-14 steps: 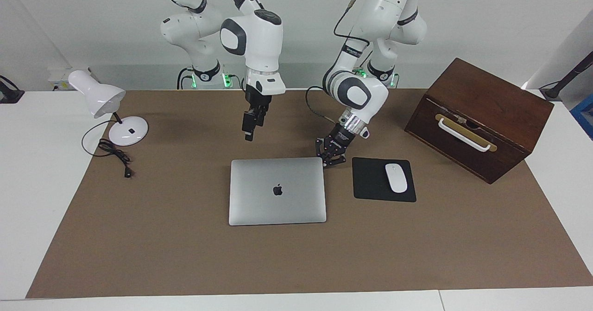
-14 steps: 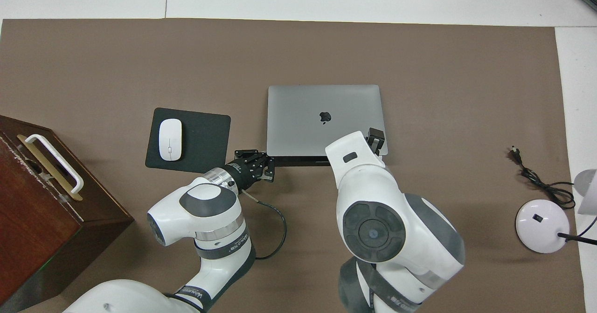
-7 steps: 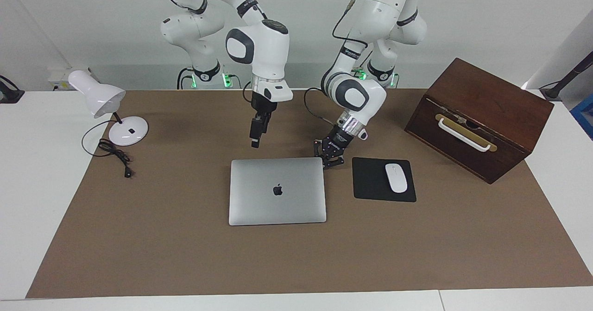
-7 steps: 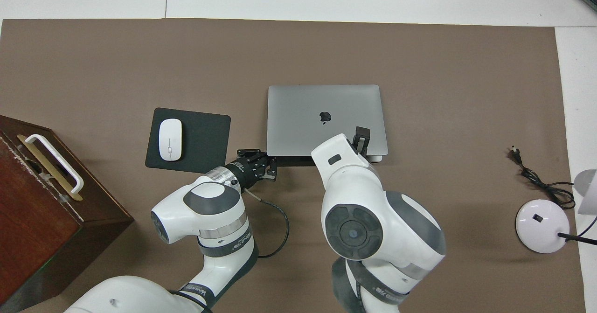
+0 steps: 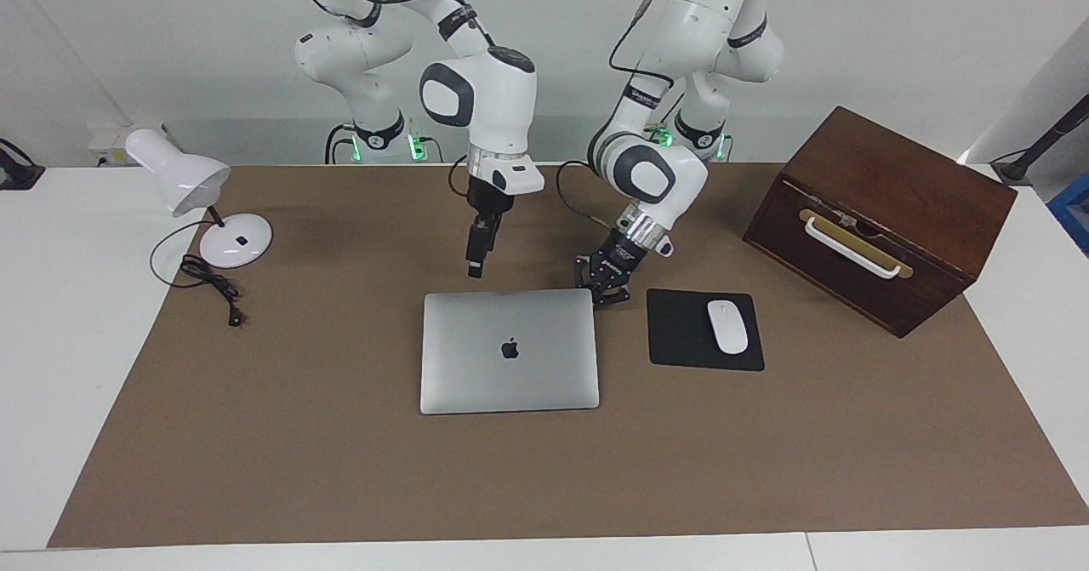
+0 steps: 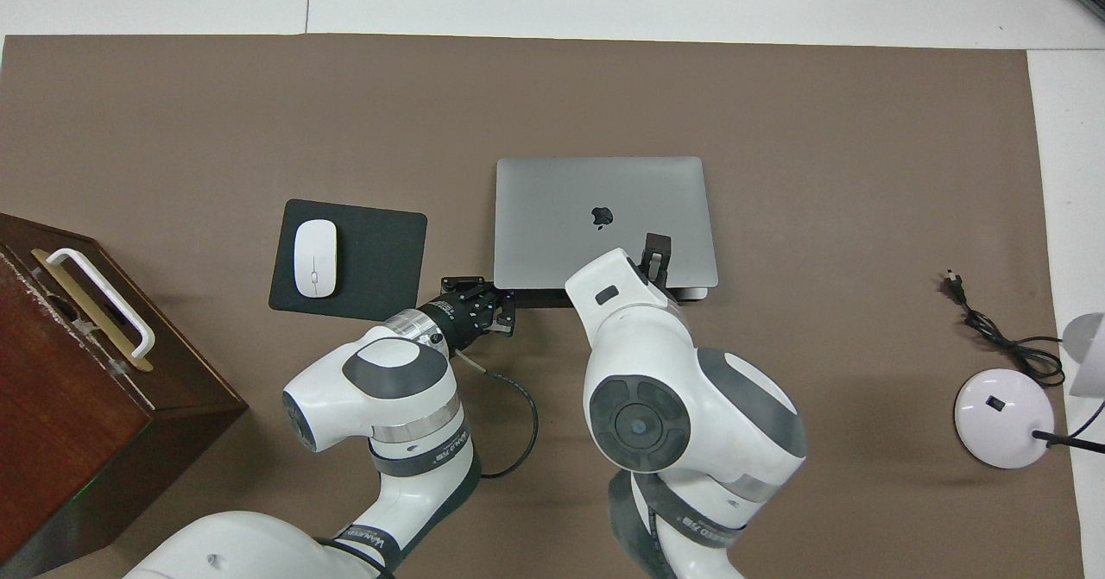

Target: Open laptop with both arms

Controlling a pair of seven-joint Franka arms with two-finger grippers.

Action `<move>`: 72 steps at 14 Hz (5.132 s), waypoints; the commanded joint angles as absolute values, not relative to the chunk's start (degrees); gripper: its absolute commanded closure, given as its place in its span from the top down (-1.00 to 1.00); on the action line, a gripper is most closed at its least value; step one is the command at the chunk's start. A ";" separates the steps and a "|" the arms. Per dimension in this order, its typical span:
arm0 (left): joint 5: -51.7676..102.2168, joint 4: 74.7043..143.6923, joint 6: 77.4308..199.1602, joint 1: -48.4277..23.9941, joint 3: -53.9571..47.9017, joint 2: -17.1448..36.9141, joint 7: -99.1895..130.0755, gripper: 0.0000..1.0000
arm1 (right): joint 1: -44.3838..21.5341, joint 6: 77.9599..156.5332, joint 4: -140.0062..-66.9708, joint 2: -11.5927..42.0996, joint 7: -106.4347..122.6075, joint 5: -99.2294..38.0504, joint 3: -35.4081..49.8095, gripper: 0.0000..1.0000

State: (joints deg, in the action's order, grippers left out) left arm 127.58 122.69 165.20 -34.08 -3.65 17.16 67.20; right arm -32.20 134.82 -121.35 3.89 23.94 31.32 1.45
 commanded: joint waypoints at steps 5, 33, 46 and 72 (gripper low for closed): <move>129.38 121.73 166.55 -36.03 -2.99 20.56 63.20 -1.00 | -33.57 137.72 -121.03 7.29 19.18 36.73 1.23 1.00; 129.38 122.08 166.46 -36.21 -2.90 21.27 61.87 -1.00 | -32.52 143.70 -114.26 17.40 12.48 45.17 1.14 1.00; 129.46 122.34 166.38 -36.21 -2.90 21.36 61.61 -1.00 | -30.77 142.82 -109.43 18.98 12.92 44.91 1.14 1.00; 129.55 122.34 166.29 -36.21 -2.90 21.36 61.52 -1.00 | -30.15 133.51 -103.10 18.81 15.73 41.04 2.46 1.00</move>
